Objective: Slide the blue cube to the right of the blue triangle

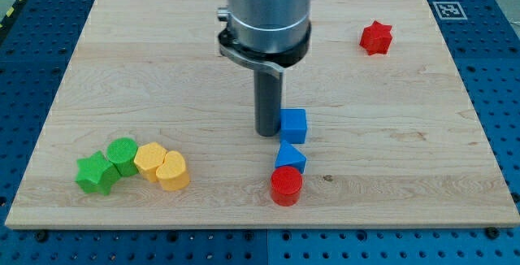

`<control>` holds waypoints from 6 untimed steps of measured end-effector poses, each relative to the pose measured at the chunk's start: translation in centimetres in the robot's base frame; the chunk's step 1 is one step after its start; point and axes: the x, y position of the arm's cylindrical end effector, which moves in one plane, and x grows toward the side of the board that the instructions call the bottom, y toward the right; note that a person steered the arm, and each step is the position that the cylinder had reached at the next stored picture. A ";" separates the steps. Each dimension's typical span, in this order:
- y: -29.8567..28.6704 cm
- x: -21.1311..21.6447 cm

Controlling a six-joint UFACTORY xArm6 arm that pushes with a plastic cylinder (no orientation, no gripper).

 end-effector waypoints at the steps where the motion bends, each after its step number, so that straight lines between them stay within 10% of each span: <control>1: 0.2 -0.7; 3: 0.7 -4.4; 6: 6.6 1.2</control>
